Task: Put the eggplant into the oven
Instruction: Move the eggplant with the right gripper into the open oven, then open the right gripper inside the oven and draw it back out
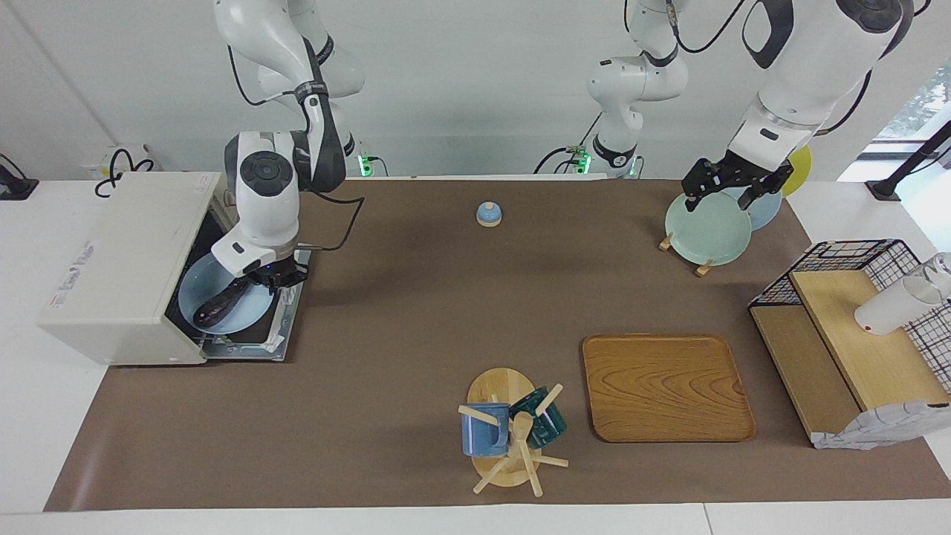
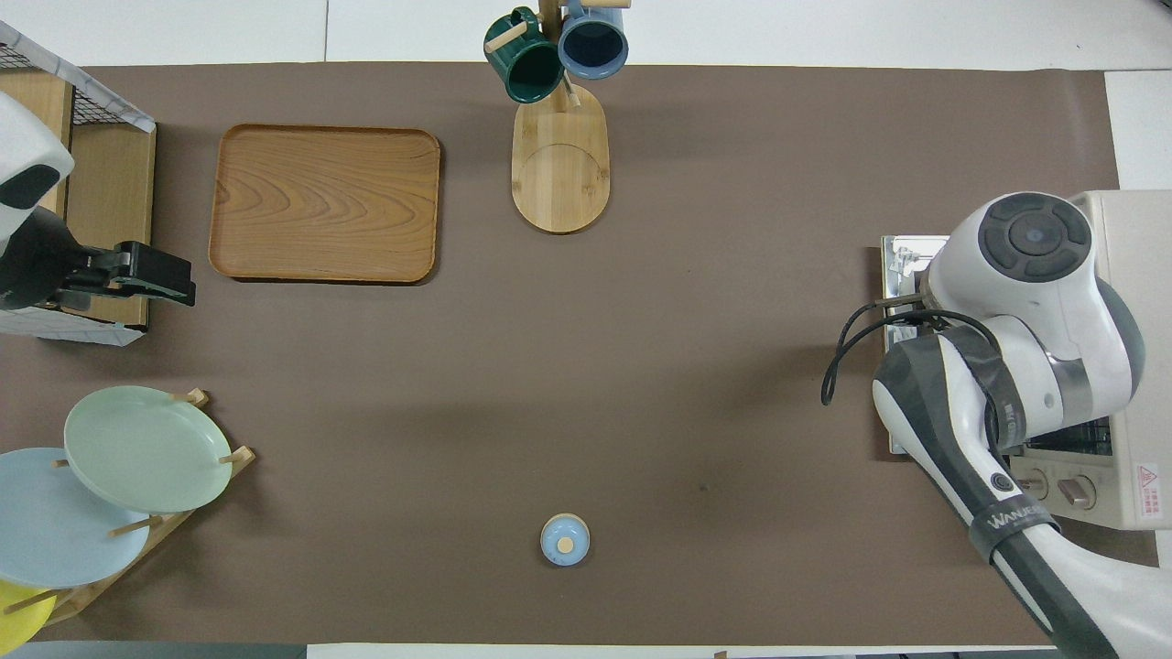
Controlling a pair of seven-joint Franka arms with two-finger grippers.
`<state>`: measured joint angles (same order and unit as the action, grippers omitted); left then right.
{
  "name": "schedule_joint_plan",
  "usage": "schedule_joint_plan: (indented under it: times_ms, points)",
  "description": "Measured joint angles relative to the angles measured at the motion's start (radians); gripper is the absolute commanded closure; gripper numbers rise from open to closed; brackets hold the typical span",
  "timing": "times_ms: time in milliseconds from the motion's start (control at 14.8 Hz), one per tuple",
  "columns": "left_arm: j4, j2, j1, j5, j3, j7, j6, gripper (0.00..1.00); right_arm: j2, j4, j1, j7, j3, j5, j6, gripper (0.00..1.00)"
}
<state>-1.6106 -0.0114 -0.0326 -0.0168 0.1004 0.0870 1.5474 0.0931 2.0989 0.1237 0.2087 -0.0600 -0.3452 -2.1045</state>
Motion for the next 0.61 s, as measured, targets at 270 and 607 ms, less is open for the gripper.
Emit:
schedule_joint_plan:
  times_ms: [270, 607]
  points:
    - [0.0, 0.0, 0.0, 0.0, 0.0, 0.0, 0.0, 0.0, -0.033, 0.027, -0.069, -0.081, 0.001, -0.001, -0.002, 1.0]
    - [0.0, -0.001, 0.0, 0.0, 0.0, 0.0, 0.0, 0.0, -0.039, 0.045, -0.12, -0.118, 0.002, -0.001, -0.002, 1.0]
